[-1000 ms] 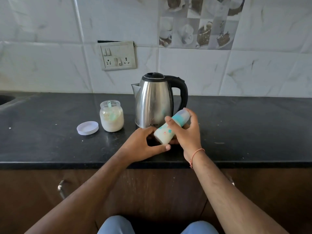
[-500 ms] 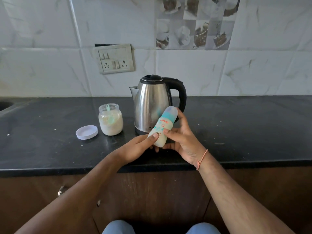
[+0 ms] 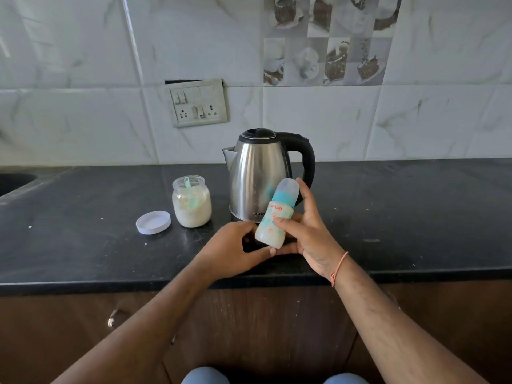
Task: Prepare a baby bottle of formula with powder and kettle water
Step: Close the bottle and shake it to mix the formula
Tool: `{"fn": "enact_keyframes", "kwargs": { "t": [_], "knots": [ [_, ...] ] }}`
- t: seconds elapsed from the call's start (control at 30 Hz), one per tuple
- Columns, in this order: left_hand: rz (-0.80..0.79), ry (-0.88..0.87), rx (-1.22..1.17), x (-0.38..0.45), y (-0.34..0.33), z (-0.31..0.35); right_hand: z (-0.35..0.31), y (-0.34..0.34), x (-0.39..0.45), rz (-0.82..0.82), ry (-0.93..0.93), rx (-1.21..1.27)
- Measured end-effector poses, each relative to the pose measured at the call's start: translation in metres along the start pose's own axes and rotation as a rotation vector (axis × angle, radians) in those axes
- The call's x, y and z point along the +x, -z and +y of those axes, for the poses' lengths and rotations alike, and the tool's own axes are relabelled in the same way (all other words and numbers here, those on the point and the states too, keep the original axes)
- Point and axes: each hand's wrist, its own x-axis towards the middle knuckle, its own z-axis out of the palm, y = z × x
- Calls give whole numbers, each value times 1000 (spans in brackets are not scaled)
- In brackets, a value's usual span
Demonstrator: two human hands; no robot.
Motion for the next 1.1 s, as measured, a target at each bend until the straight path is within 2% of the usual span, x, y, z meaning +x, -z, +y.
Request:
{"fn": "enact_keyframes", "kwargs": {
  "t": [0.07,0.17,0.23,0.27,0.37,0.4,0.5,0.53,0.57,0.63,0.67,0.7,0.77,0.8,0.83,0.9,0.93,0.97,1.03,1.07,1.1],
  "knots": [
    [65,-42,197,-4,-1,2,-2,1,-1,24,4,66],
    [44,-64,358,-10,0,5,-6,8,3,293,76,320],
    [-17,-46,365,-12,2,8,-5,19,7,425,112,518],
    [-50,-33,359,-13,3,8,-6,21,6,423,100,547],
    [-114,-2,346,-12,5,8,-5,16,2,277,36,325],
    [-125,2,343,-11,6,7,-6,13,1,304,47,295],
    [-141,16,307,-9,5,5,-8,20,5,581,158,526],
    [-143,24,290,-8,5,4,-9,20,5,627,157,558],
    [-142,31,277,-8,6,3,-10,17,3,591,135,502],
    [-132,43,257,-7,6,2,-5,10,0,369,72,244],
    [-123,45,247,-7,6,1,-7,6,-1,329,68,177],
    [-117,46,237,-7,6,0,-7,6,0,379,90,192],
    [-115,45,225,-7,5,0,-9,16,3,604,167,447],
    [-115,45,225,-7,4,0,-9,21,4,648,171,532],
    [-119,50,230,-7,4,0,-10,20,3,601,156,509],
    [-137,65,247,-6,6,2,-7,14,-1,386,88,266],
    [-145,67,261,-6,6,3,-8,11,-1,364,77,223],
    [-155,69,279,-6,6,4,-8,11,1,424,108,242],
    [-168,76,305,-5,6,6,-8,20,3,638,189,486],
    [-168,79,311,-5,4,7,-8,21,3,659,179,537],
    [-171,82,317,-4,4,7,-9,18,0,571,157,459]
  ]
}}
